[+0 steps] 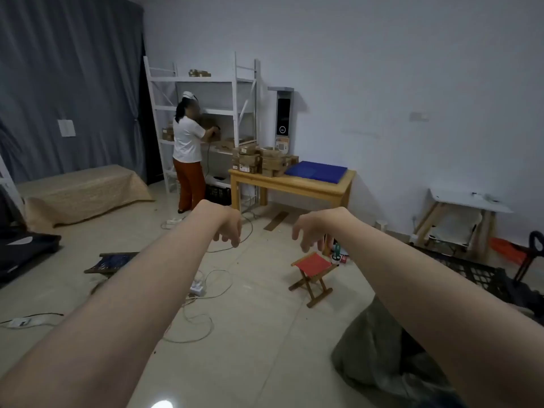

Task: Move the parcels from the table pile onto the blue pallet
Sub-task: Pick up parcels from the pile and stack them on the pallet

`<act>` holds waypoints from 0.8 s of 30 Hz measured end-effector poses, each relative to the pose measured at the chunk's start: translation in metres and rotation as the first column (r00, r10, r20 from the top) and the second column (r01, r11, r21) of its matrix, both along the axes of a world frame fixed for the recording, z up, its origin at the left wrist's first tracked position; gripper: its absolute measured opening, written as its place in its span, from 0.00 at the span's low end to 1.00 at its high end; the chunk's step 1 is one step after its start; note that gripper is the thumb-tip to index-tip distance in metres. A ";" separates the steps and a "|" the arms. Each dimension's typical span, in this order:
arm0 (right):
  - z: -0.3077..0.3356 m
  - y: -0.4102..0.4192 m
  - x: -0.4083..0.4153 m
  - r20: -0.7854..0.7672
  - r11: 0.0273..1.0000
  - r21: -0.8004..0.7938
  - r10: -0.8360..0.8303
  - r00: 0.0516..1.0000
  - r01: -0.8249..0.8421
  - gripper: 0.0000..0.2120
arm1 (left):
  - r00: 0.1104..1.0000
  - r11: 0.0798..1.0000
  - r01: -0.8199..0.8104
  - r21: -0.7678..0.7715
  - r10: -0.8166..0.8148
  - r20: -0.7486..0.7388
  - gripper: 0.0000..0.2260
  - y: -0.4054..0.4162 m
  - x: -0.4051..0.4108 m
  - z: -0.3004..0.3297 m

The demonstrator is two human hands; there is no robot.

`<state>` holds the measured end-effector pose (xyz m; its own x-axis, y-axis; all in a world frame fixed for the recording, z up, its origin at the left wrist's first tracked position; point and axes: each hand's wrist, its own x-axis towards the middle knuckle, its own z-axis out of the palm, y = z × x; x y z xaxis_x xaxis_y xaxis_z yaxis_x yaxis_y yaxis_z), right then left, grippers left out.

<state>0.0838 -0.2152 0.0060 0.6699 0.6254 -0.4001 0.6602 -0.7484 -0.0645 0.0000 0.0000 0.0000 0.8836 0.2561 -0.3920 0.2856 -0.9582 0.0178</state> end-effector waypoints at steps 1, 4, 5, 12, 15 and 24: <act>0.001 0.013 0.008 -0.016 1.000 -0.003 -0.001 1.000 0.001 0.28 | 1.000 1.000 0.006 0.001 -0.006 -0.006 0.19 0.012 0.008 0.003; 0.005 0.051 0.044 0.014 0.999 0.031 -0.019 1.000 0.018 0.27 | 1.000 1.000 -0.010 -0.002 0.010 0.027 0.19 0.055 0.043 0.014; 0.007 0.064 0.055 0.016 0.999 0.047 -0.023 1.000 0.022 0.26 | 1.000 1.000 -0.011 -0.005 0.011 0.027 0.19 0.068 0.055 0.018; 0.012 0.130 0.131 -0.004 0.995 0.076 -0.057 0.998 0.057 0.25 | 1.000 1.000 0.021 0.001 -0.021 -0.001 0.18 0.134 0.138 0.026; 0.007 0.151 0.164 -0.028 0.995 0.068 -0.068 0.997 0.069 0.25 | 0.999 0.999 0.045 -0.030 -0.046 -0.026 0.19 0.153 0.172 0.017; -0.012 0.223 0.297 -0.056 0.997 0.041 -0.064 0.996 0.066 0.25 | 0.998 0.998 0.012 -0.054 -0.016 -0.065 0.19 0.221 0.304 -0.008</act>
